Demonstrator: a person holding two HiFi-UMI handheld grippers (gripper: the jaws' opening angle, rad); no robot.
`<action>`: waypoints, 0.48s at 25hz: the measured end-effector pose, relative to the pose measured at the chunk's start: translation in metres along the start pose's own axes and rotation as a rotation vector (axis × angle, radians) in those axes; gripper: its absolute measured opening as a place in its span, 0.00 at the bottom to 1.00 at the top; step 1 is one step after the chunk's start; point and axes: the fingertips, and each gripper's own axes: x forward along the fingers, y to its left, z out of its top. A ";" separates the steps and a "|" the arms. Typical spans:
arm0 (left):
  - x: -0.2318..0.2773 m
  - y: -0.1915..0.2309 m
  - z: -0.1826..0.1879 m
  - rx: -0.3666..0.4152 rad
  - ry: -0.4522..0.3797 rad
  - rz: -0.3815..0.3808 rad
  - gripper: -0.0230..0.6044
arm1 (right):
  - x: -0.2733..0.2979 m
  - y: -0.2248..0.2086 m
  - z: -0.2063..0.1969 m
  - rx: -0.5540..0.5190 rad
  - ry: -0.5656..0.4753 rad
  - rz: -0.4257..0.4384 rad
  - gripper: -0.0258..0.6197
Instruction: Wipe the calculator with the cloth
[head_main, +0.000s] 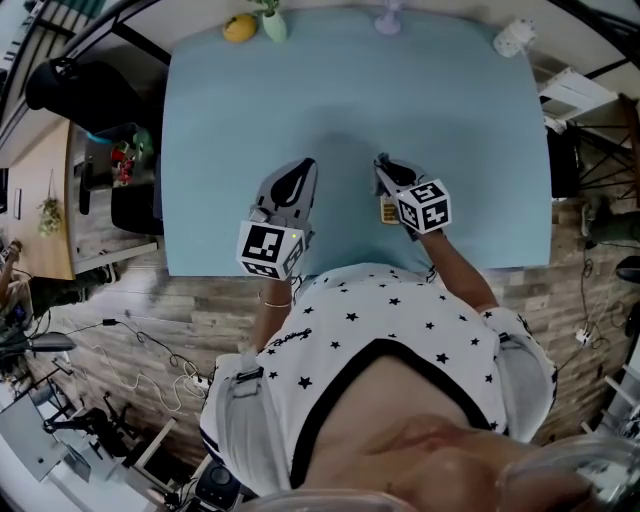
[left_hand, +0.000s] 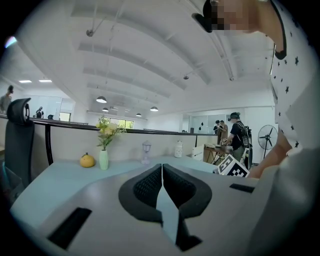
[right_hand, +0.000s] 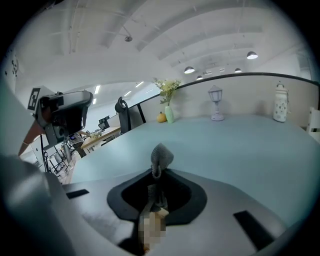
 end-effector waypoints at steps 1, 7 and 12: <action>0.000 0.001 0.000 0.000 0.000 0.002 0.09 | 0.002 0.000 -0.002 -0.002 0.007 0.001 0.12; -0.001 0.003 0.001 0.001 -0.002 0.007 0.09 | 0.011 0.000 -0.015 -0.014 0.057 0.000 0.12; -0.003 0.003 0.000 0.002 0.002 0.004 0.09 | 0.013 -0.002 -0.017 -0.008 0.063 -0.003 0.12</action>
